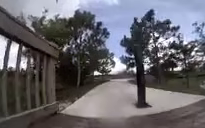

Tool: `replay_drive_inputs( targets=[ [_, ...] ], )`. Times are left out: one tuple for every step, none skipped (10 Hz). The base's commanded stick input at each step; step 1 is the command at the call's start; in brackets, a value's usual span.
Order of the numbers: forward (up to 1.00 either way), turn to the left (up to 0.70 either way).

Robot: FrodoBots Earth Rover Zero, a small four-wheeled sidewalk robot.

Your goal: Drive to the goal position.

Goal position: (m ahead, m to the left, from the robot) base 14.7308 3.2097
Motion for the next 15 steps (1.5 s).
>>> replay_drive_inputs(
  targets=[
    [0.85, -0.04],
    [0.85, -0.24],
    [0.85, -0.16],
    [0.85, 0.0],
    [0.85, 0.0],
    [0.85, 0.0],
    [0.85, 0.0],
    [0.85, 0.0],
    [0.85, 0.0],
    [0.85, 0.0],
    [0.85, 0.0],
    [0.85, 0.0],
    [0.85, 0.0],
    [0.85, 0.0],
    [0.85, 0.0]
  ],
)
